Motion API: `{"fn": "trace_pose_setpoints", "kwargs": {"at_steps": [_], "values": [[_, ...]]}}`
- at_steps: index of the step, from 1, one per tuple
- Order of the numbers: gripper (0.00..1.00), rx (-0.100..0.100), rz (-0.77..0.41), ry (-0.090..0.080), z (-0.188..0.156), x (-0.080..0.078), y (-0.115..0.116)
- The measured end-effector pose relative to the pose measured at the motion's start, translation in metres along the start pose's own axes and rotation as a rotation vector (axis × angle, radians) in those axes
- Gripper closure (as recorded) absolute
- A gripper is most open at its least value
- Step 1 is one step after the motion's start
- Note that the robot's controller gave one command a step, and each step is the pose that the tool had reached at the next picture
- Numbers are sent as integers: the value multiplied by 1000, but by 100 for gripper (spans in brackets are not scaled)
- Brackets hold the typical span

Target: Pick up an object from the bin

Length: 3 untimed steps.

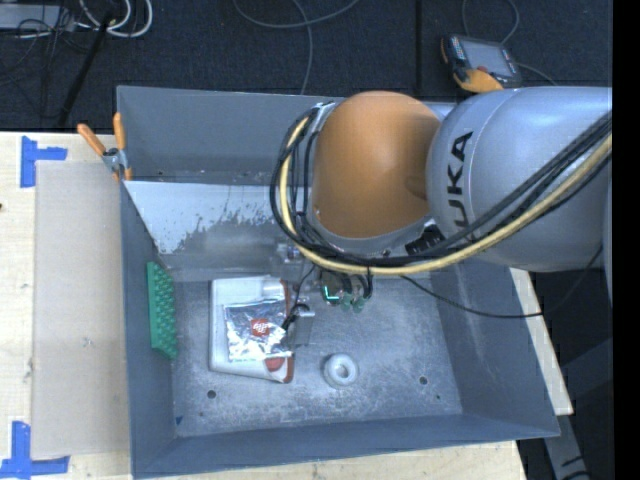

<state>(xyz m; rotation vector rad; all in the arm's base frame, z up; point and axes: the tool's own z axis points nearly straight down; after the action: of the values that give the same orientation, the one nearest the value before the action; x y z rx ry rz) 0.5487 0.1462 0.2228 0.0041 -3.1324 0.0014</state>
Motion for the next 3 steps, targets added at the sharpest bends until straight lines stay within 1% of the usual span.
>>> {"fn": "trace_pose_setpoints", "kwargs": {"at_steps": [1, 2, 3], "values": [[0, -1, -260, -21, 151, -78, -8], [0, 0, -531, -10, 122, 4, 6], [0, 1, -610, -13, 103, -21, 26]]}}
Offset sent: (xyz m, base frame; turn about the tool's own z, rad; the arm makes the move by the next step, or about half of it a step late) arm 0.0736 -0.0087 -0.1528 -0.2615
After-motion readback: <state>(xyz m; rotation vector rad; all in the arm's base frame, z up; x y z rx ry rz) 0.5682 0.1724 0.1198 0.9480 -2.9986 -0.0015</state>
